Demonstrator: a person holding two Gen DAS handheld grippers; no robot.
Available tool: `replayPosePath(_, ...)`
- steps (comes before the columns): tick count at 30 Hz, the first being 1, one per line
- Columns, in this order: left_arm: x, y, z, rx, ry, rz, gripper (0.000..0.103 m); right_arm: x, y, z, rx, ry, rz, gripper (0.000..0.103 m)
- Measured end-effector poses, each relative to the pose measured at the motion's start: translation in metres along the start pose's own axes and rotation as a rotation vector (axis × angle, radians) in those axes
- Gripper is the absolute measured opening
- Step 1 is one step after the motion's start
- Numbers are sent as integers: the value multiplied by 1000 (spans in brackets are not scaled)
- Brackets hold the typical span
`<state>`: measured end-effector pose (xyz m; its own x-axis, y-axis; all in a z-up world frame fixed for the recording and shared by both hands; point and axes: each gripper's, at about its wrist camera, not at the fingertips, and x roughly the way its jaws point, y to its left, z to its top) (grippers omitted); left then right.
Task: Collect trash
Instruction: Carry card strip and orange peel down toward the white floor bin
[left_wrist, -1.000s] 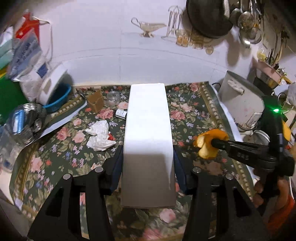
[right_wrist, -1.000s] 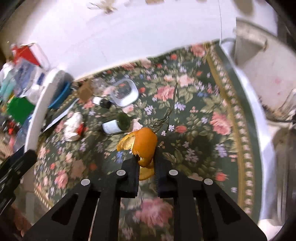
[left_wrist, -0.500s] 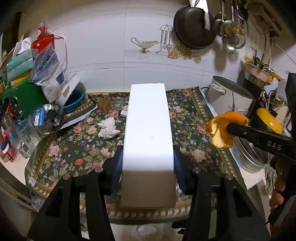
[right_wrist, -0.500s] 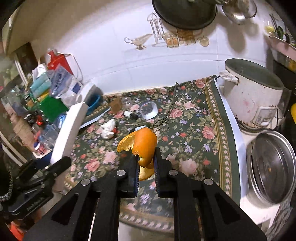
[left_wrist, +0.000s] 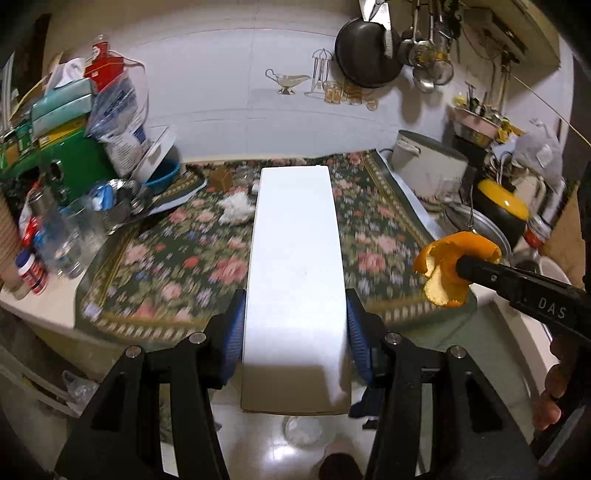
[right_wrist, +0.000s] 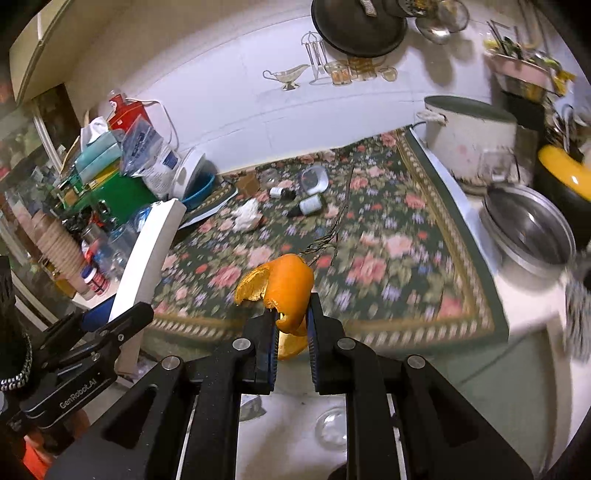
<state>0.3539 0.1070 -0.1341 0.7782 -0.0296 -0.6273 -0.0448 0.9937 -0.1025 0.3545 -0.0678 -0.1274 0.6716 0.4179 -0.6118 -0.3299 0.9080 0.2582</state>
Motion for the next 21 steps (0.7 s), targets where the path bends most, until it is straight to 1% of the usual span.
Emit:
replayPosePath(5, -42, 14, -38, 19, 34, -21, 50, -23, 28, -43, 38, 4, -12, 13)
replayPosePath(7, -51, 17, -48, 25, 51, -23, 50, -34, 38, -59, 43, 12, -22, 13)
replayPosePath(11, -64, 19, -69, 16, 96, -37, 50, -48, 49, -77, 47, 41, -42, 13)
replayPosePath(16, -63, 15, -96, 17, 143, -38, 50, -48, 45, -98, 64, 80, -60, 13)
replayPosePath(21, -38, 9, -129, -10, 232, -45, 50, -31, 28, -124, 76, 143, -76, 13)
